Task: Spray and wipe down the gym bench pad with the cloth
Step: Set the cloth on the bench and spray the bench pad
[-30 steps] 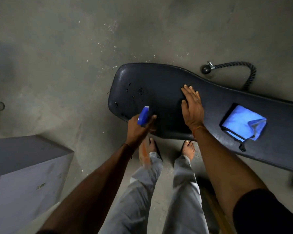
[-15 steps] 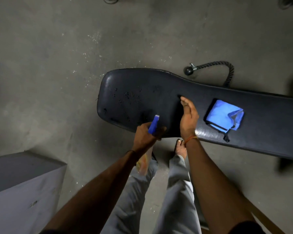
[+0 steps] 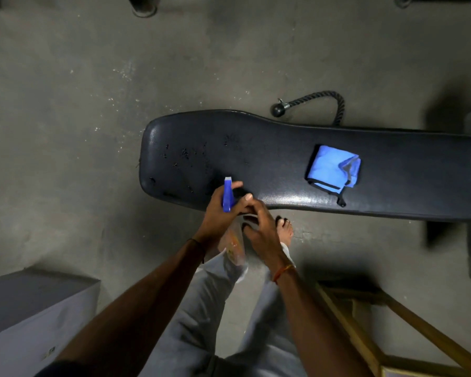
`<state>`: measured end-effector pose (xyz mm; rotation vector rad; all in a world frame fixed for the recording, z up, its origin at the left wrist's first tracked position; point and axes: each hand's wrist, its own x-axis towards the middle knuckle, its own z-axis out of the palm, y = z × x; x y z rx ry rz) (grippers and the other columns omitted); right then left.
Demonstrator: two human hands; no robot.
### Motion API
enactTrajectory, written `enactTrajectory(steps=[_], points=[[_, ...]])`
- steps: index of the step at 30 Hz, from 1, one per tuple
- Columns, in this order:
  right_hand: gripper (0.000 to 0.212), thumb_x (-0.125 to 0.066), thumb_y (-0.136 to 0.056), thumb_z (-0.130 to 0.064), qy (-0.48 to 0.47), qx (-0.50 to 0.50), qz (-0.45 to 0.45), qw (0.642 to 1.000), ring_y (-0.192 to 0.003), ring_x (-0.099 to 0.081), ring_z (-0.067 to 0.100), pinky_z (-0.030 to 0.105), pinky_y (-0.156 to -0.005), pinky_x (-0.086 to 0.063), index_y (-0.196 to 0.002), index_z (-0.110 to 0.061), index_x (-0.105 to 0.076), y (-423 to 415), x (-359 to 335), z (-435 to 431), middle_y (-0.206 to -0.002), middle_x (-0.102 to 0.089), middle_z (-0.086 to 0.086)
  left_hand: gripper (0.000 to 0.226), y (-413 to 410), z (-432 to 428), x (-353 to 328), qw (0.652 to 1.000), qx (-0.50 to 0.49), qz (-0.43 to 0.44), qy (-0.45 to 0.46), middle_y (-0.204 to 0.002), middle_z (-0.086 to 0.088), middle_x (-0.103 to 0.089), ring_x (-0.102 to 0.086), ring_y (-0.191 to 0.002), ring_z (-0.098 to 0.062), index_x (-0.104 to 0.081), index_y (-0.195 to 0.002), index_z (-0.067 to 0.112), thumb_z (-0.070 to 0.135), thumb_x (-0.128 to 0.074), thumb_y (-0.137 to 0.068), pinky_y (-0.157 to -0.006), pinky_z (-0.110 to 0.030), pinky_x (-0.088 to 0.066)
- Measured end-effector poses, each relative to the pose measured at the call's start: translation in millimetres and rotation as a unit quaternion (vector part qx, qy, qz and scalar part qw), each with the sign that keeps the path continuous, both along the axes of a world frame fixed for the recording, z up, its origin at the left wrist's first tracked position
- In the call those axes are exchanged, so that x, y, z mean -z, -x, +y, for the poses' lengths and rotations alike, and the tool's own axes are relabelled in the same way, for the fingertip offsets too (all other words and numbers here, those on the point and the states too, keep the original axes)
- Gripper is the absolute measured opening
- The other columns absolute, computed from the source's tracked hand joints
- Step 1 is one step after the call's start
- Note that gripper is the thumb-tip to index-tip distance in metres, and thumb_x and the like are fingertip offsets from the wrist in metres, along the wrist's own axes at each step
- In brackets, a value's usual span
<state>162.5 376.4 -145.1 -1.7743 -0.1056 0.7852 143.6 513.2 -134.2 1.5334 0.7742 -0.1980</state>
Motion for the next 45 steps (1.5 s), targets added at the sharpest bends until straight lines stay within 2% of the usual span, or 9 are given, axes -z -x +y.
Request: enactTrajectory(steps=[7,10,14,18,21,24,31,38,45], points=[[0.057,-0.067,-0.091,-0.022,-0.024,0.013,0.018,0.999,-0.127,-0.056,0.007,0.042,-0.113,-0.045,-0.141,-0.037,-0.045,-2.5,-31.8,12.6,-0.139,-0.057,-0.003,0.077,-10.1,12.6,-1.2,0.991,0.124,0.035,0.026,-0.143,-0.002,-0.053,-0.055,-0.132,-0.013,-0.044,-0.148,0.035,0.046,-0.081,-0.081,-0.107,-0.02,-0.046],[0.051,-0.06,-0.099,-0.003,0.01,0.0,0.021,1.0,-0.121,-0.048,0.013,0.014,-0.105,-0.039,-0.147,-0.006,-0.044,-9.3,-37.9,6.7,-0.13,-0.05,0.001,0.057,-19.7,17.1,-9.1,0.98,0.19,0.045,0.045,-0.137,-0.002,-0.058,-0.059,-0.123,-0.005,-0.056,-0.118,0.062,0.032,-0.086,-0.079,-0.103,-0.018,-0.047],[0.05,-0.053,-0.099,-0.024,-0.006,0.033,-0.031,0.999,-0.124,-0.053,0.012,0.018,-0.105,-0.044,-0.144,-0.04,-0.038,-11.2,-27.2,11.6,-0.137,-0.054,-0.004,0.11,-27.3,42.9,-9.7,0.948,0.303,0.059,0.077,-0.162,0.008,-0.034,-0.034,-0.149,-0.011,-0.025,-0.156,0.043,0.043,-0.091,-0.068,-0.12,-0.034,-0.035],[0.044,-0.062,-0.1,-0.027,0.035,0.075,-0.001,0.997,-0.109,-0.06,0.011,0.026,-0.095,-0.046,-0.14,-0.032,-0.045,-13.6,3.7,7.8,-0.117,-0.062,-0.012,0.118,-41.8,80.5,-10.9,0.945,0.301,0.094,-0.091,-0.169,0.007,-0.015,-0.017,-0.154,-0.018,-0.018,-0.16,0.04,0.038,-0.092,-0.068,-0.125,-0.042,-0.024],[0.027,-0.069,-0.093,-0.041,0.067,0.106,-0.031,0.992,-0.1,-0.065,0.007,0.035,-0.092,-0.053,-0.117,-0.031,-0.06,-17.0,8.1,10.4,-0.107,-0.067,-0.014,0.13,-49.5,112.6,6.1,0.845,0.394,0.138,-0.335,-0.171,-0.003,0.002,0.005,-0.157,-0.034,-0.009,-0.162,0.028,0.044,-0.093,-0.064,-0.126,-0.058,-0.014],[0.021,-0.07,-0.087,-0.044,0.083,0.131,-0.08,0.985,-0.085,-0.062,0.014,0.04,-0.081,-0.051,-0.095,-0.026,-0.062,-14.0,13.8,15.6,-0.093,-0.064,-0.004,0.142,-48.2,126.7,21.2,0.792,0.435,0.196,-0.381,-0.168,-0.003,0.024,0.021,-0.154,-0.039,0.004,-0.162,0.032,0.045,-0.094,-0.06,-0.118,-0.072,-0.011],[0.039,-0.071,-0.09,-0.025,0.096,0.14,-0.043,0.985,-0.102,-0.066,0.004,0.034,-0.096,-0.054,-0.126,-0.033,-0.062,-6.4,28.0,17.6,-0.112,-0.07,-0.018,0.148,-48.2,106.8,33.2,0.787,0.415,0.232,-0.393,-0.166,-0.007,0.029,0.017,-0.153,-0.045,0.01,-0.161,0.032,0.036,-0.097,-0.059,-0.111,-0.08,-0.02],[0.041,-0.061,-0.086,-0.068,0.26,0.085,-0.012,0.962,-0.08,-0.068,0.025,0.039,-0.076,-0.057,-0.096,-0.029,-0.064,0.7,30.5,19.3,-0.082,-0.071,0.0,0.149,-55.7,104.6,35.1,0.778,0.407,0.255,-0.404,-0.167,-0.005,0.025,0.014,-0.154,-0.045,0.005,-0.161,0.034,0.032,-0.099,-0.055,-0.11,-0.079,-0.024],[0.035,-0.064,-0.09,-0.059,0.249,0.092,-0.014,0.964,-0.067,-0.062,0.017,0.027,-0.065,-0.046,-0.094,-0.025,-0.067,0.2,35.0,15.2,-0.067,-0.06,-0.009,0.15,-57.7,102.0,41.9,0.781,0.388,0.262,-0.414,-0.169,-0.002,0.019,0.011,-0.154,-0.045,-0.004,-0.16,0.034,0.028,-0.101,-0.047,-0.107,-0.082,-0.023]])
